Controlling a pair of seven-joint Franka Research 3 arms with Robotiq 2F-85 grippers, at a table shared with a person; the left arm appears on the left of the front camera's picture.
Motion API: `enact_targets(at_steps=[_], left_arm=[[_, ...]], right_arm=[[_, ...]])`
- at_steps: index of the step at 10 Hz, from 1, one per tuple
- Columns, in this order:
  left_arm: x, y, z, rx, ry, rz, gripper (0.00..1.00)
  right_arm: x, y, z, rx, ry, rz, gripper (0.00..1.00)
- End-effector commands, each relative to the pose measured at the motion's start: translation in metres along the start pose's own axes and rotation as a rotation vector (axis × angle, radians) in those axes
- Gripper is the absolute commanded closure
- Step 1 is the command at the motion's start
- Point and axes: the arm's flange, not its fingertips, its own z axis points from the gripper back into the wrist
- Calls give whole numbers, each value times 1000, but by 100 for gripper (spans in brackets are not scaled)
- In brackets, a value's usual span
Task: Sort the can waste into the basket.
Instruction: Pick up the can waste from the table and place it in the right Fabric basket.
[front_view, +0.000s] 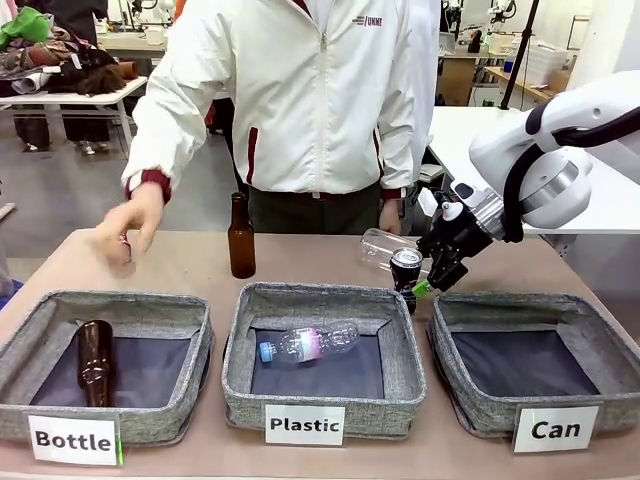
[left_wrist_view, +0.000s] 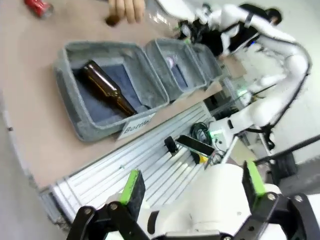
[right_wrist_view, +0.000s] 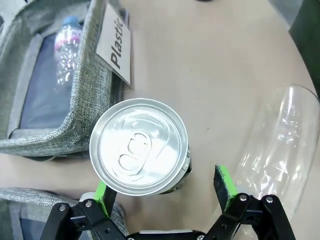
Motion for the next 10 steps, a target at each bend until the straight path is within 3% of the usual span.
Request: enact_targets(at_steps=[1,6,8,9,10], left_arm=[[-10,-9,28,26,-88,2,0],[30,23,-88,-120,250,-2,0],[29,28,-133,-188,217,-27,0],[26,28,-145,-186,246,-12,0],[31,27,-123,-173,265,8,0]], right_arm=[[-1,-7,-3,23,-27,36,0],[1,-12,-10,67,-56,42,0],[-1,-13,-14,86,-66,47,0],[-1,-14,-15,91,-66,51,0],[-2,-17,-16,96,-71,56,0]])
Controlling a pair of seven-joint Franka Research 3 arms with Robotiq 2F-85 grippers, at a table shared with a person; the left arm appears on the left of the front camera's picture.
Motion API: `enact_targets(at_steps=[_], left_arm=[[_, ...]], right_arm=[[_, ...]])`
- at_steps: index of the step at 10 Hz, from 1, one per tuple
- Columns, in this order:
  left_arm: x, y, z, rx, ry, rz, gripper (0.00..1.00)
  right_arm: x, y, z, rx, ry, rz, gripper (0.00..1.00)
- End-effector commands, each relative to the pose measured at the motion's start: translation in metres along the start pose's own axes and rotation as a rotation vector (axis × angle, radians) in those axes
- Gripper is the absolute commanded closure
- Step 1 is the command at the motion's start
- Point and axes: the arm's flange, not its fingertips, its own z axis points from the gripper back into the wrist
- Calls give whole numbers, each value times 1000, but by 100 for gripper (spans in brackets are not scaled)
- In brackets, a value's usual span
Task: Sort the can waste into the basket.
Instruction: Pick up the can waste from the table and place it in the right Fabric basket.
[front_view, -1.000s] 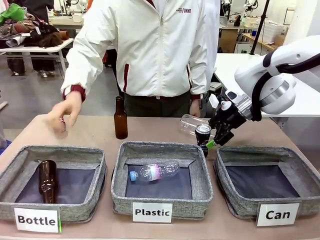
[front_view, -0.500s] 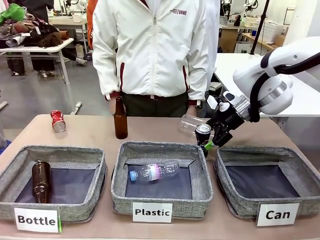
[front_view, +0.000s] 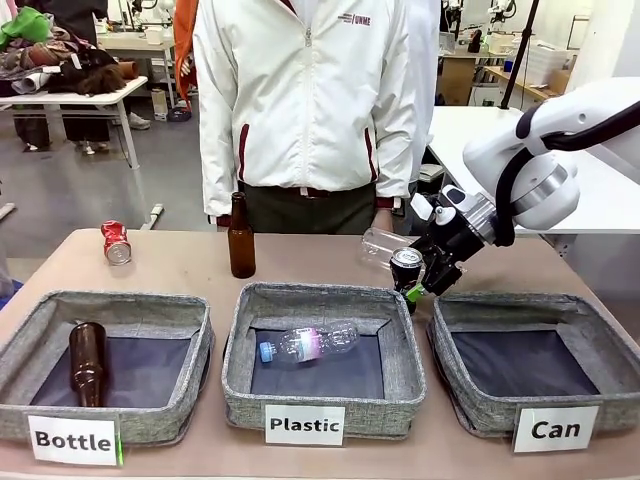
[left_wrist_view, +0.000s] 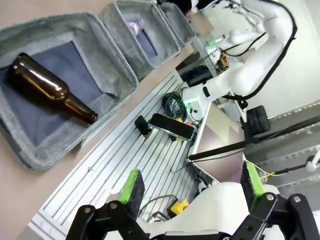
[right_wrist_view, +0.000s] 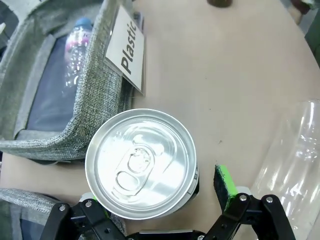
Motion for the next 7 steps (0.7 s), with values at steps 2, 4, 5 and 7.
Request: enact_targets(at_steps=[2,4,5,7], left_arm=[[-8,-6,8,15,-4,0,0],[-8,-6,8,15,-4,0,0],[-8,-6,8,15,-4,0,0],[-8,-6,8,15,-4,0,0]], right_arm=[[1,-11,0,25,-53,37,0],[-1,-12,-2,22,-63,46,60],[-3,-11,-2,29,-70,50,76],[-3,-9,-1,34,-82,55,100]])
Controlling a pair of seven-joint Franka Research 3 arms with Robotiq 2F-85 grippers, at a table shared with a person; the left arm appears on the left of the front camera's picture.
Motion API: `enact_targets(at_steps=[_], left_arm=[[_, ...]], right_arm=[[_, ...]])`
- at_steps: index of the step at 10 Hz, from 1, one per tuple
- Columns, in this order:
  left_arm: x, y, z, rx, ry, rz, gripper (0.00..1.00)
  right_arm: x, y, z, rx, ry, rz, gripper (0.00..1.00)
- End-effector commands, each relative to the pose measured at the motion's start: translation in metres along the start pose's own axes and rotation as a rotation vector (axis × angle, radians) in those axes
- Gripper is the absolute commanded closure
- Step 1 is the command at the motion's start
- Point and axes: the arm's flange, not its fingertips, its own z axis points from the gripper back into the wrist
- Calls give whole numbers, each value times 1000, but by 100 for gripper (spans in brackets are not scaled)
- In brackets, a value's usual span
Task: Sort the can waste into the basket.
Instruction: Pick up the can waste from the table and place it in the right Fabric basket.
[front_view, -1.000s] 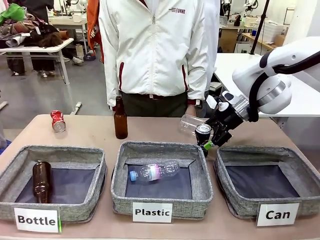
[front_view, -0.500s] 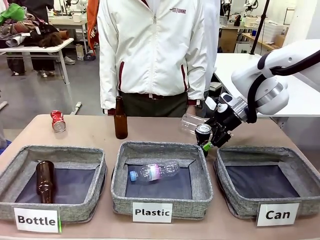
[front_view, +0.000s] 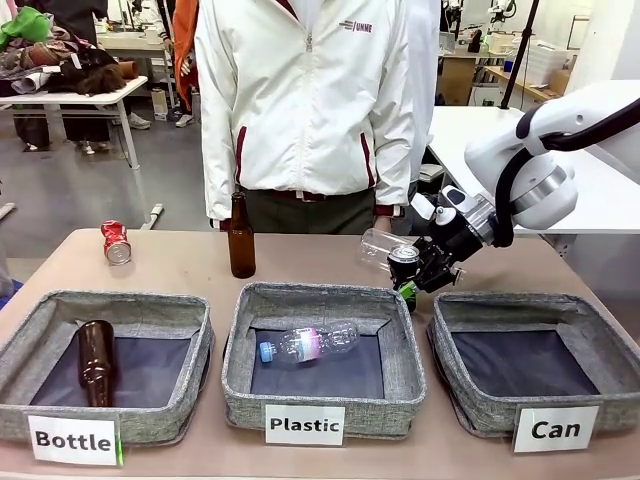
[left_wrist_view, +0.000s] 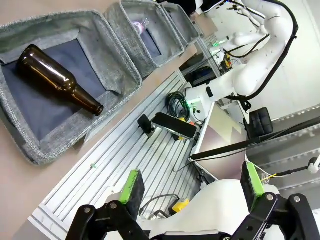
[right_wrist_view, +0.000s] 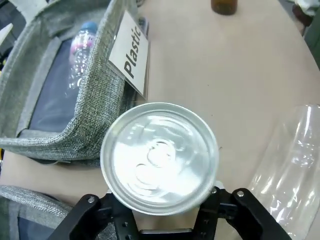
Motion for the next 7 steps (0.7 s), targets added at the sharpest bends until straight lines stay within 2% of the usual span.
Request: enact_targets(at_steps=[1,2,3,5,6,7], left_arm=[[-3,-3,2,-7,5,-3,0],[-3,-3,2,-7,5,-3,0],[-3,-3,2,-7,5,-3,0],[-3,-3,2,-7,5,-3,0],[-3,-3,2,-7,5,-3,0],[-3,-3,2,-7,5,-3,0]], right_arm=[[2,-3,1,4,-43,32,88],[2,-4,1,11,-50,33,97],[2,-4,1,20,-55,35,100],[5,3,13,65,-93,75,100],[16,18,37,74,-121,123,100],[33,38,66,26,-98,119,100]])
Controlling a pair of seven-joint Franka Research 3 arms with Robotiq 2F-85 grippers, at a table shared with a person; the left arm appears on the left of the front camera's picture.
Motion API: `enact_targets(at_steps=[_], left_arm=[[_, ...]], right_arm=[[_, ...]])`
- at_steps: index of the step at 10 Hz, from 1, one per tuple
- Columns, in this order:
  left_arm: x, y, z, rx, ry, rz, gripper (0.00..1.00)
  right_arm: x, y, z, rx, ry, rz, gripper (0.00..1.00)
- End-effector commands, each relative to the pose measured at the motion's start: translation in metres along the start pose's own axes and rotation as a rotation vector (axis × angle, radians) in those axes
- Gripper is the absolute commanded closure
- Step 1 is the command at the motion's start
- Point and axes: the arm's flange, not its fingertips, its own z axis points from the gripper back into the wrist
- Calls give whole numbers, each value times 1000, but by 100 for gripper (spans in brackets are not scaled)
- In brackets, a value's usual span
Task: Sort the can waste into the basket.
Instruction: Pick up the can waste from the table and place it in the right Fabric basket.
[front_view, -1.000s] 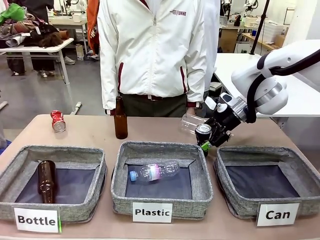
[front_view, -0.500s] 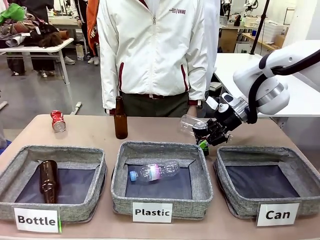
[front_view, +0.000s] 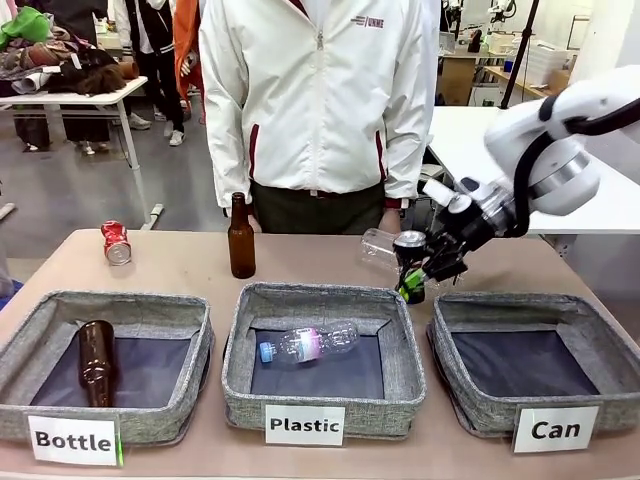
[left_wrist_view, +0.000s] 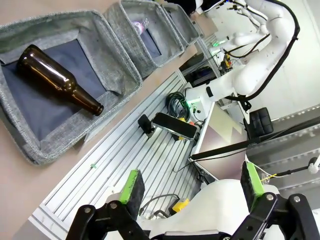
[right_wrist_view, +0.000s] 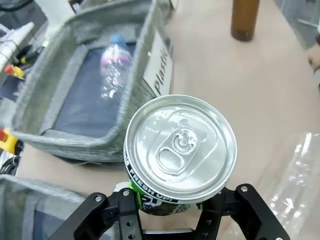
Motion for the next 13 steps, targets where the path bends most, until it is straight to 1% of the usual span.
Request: enact_targets(at_steps=[1,2,3,4,5,6,7,8,9,10,11,12,13], left_arm=[[-3,-3,2,-7,5,-2,0],[-3,-3,2,-7,5,-2,0],[-3,-3,2,-7,5,-2,0],[-3,-3,2,-7,5,-2,0],[-3,-3,2,-7,5,-2,0],[-3,-3,2,-7,5,-2,0],[-3,-3,2,-7,5,-2,0],[-3,-3,2,-7,5,-2,0],[-3,-3,2,-7,5,-2,0],[-3,-3,2,-7,5,-2,0],[-3,-3,2,-7,5,-2,0],[-3,-3,2,-7,5,-2,0],[-3,-3,2,-7,5,-2,0]], right_arm=[[42,49,52,-93,16,50,100],[63,79,71,-129,47,80,100],[80,111,85,-112,75,98,100],[87,139,88,-92,166,79,100],[83,162,86,-37,361,15,100],[74,176,83,-56,574,-21,100],[64,185,75,-53,745,-28,100],[53,187,66,-48,902,-51,100],[47,185,61,-73,1001,-79,100],[44,186,57,-86,1086,-95,100],[41,183,55,-113,1116,-107,100],[39,182,56,-108,1126,-94,100],[39,180,56,-108,1112,-85,100]])
